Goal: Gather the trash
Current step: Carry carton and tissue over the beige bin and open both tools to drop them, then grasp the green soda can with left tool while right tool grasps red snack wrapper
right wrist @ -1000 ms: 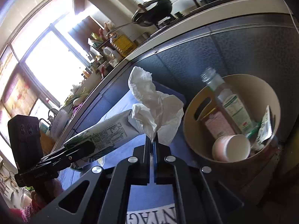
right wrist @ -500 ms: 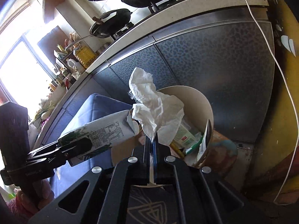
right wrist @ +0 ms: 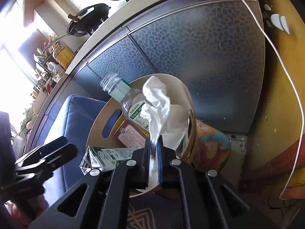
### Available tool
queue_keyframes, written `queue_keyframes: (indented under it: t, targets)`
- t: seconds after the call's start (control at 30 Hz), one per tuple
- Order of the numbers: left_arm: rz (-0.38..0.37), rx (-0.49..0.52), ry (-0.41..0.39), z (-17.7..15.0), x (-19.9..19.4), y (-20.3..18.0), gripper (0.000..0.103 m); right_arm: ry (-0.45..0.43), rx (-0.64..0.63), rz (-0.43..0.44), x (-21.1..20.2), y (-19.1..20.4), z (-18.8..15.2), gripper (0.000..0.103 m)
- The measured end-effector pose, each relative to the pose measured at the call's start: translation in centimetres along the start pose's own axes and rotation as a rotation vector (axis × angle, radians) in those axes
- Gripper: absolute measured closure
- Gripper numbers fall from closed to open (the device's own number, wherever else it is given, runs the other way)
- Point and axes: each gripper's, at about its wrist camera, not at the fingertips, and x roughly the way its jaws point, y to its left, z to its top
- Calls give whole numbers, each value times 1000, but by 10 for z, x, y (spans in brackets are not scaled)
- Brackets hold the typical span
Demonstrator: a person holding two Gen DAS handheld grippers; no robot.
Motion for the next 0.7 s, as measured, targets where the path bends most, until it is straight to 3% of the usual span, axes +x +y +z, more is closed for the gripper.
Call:
queue_keyframes:
  t: [0.07, 0.13, 0.2, 0.47, 0.7]
  targets:
    - [-2, -24, -22, -1, -13, 8, 26, -12, -7, -6, -3, 4, -1, 80]
    - [-4, -53, -40, -4, -26, 16, 26, -38, -18, -11, -8, 8, -1, 45]
    - [-8, -83, -58, -9, -40, 25, 26, -62, -35, -20, -14, 14, -2, 35]
    - [18, -191, -120, -49, -94, 66, 25, -112, -17, 9, -39, 29, -3, 35]
    - [99, -246, -126, -108, -130, 103, 25, -95, -93, 58, -49, 77, -9, 35]
